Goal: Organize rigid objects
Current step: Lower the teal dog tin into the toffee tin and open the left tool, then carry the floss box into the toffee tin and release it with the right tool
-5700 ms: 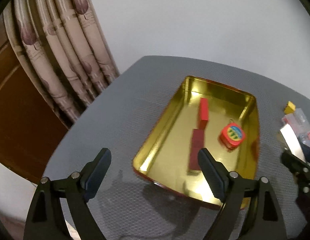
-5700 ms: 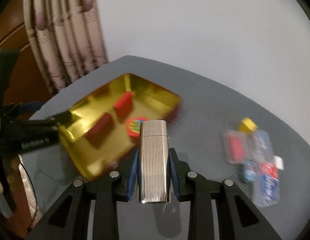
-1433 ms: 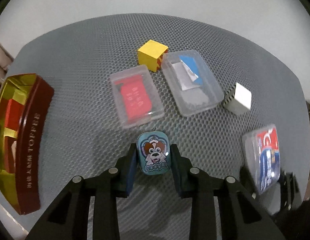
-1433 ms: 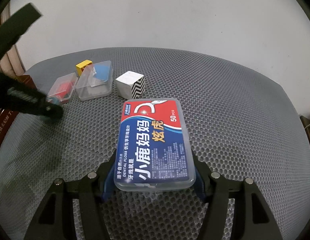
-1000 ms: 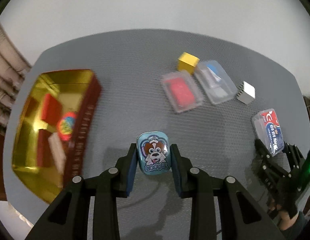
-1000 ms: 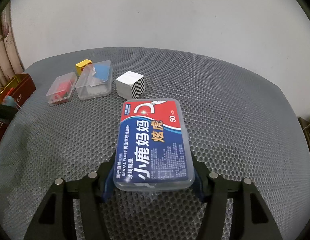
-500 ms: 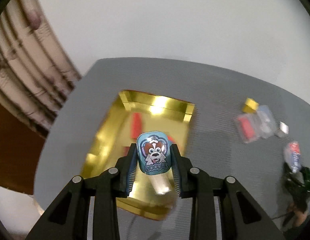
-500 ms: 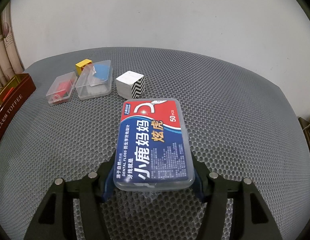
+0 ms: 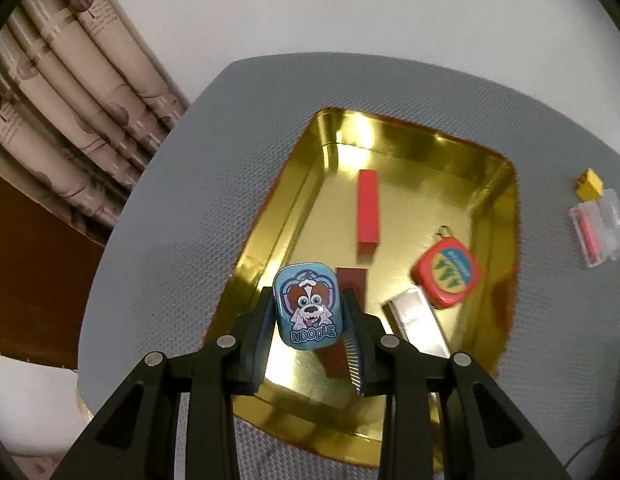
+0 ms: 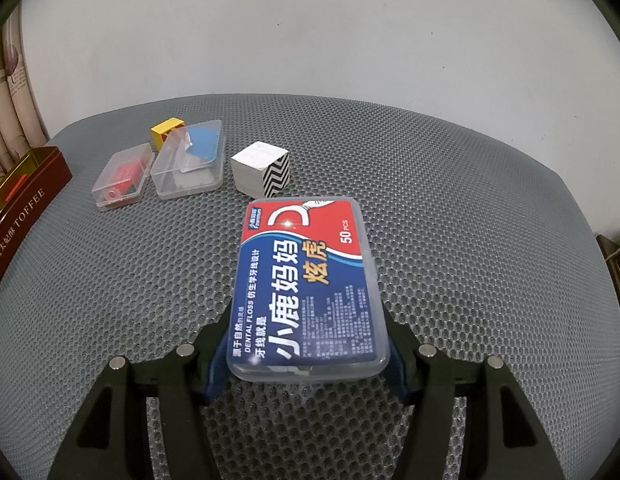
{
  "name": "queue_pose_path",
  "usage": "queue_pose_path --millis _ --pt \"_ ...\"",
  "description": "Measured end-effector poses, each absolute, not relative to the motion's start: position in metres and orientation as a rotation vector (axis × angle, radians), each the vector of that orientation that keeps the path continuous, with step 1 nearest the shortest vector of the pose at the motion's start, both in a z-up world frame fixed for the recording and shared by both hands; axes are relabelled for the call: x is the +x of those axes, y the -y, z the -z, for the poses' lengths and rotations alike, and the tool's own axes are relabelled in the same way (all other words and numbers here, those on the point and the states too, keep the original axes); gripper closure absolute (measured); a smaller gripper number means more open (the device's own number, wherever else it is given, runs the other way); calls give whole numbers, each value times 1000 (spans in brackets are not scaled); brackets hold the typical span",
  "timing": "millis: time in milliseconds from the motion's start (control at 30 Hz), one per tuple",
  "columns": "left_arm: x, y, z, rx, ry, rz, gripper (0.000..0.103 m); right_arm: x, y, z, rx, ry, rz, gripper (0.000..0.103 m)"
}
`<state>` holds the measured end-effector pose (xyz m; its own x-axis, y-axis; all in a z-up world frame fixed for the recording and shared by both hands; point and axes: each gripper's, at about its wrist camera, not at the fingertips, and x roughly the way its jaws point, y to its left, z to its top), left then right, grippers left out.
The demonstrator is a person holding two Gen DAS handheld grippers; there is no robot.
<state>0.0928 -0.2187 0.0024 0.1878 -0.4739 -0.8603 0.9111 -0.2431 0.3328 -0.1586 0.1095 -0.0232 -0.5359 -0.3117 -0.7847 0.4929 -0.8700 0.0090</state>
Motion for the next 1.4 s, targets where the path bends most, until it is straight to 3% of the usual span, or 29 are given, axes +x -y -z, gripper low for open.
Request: queue_pose_path --millis 600,800,1067,1400 --pt "121 233 30 1210 -565 1371 71 -161 -110 25 1167 -292 2398 40" --pt "120 229 25 1195 -550 1385 56 -163 -112 22 1174 -286 2398 40" --pt "119 206 2 1149 -481 1452 51 -171 -100 22 1210 -292 2413 40" --pt "123 167 -28 1041 -383 1507 36 -156 -72 12 1210 -373 2424 41"
